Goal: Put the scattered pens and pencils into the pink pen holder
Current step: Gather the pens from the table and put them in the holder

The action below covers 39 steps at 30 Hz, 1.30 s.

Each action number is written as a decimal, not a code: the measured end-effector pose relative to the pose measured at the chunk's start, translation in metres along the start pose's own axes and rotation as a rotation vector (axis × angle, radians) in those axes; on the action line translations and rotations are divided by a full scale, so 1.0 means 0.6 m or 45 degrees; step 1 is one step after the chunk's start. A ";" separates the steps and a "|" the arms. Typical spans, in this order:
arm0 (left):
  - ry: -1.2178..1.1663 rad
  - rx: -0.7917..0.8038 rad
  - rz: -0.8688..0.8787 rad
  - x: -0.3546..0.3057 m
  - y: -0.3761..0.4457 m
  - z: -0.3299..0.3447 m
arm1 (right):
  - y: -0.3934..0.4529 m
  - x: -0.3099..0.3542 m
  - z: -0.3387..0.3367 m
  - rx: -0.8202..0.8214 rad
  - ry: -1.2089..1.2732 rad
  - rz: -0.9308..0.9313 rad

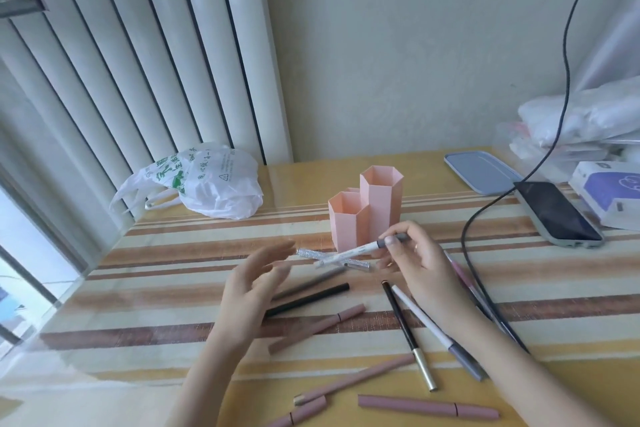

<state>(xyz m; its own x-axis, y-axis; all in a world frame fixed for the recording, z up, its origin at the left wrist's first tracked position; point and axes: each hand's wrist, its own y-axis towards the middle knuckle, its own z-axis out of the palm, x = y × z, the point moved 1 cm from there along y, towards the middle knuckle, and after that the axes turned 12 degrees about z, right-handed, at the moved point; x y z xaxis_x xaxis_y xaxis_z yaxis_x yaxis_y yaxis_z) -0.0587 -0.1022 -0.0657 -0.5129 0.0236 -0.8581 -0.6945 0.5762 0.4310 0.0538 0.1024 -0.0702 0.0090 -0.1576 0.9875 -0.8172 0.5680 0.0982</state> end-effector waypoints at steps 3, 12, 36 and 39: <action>-0.010 0.226 0.008 -0.017 0.000 0.029 | -0.001 0.026 0.025 0.132 0.072 -0.036; -0.282 -0.230 -0.272 0.023 0.012 -0.033 | 0.038 0.020 0.084 0.410 -0.779 0.018; 0.612 0.517 0.132 0.053 0.012 0.013 | 0.010 0.071 0.090 0.409 -1.362 -0.232; 0.642 0.555 0.099 0.053 0.015 0.011 | 0.031 0.097 0.062 0.044 -1.207 -0.345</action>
<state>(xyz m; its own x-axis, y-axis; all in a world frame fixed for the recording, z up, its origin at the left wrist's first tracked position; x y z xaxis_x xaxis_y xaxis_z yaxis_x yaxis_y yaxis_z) -0.0779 -0.0912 -0.0909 -0.7996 -0.2451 -0.5482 -0.4328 0.8681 0.2433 0.0179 0.0736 -0.0155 -0.2547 -0.8699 0.4224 -0.8723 0.3952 0.2879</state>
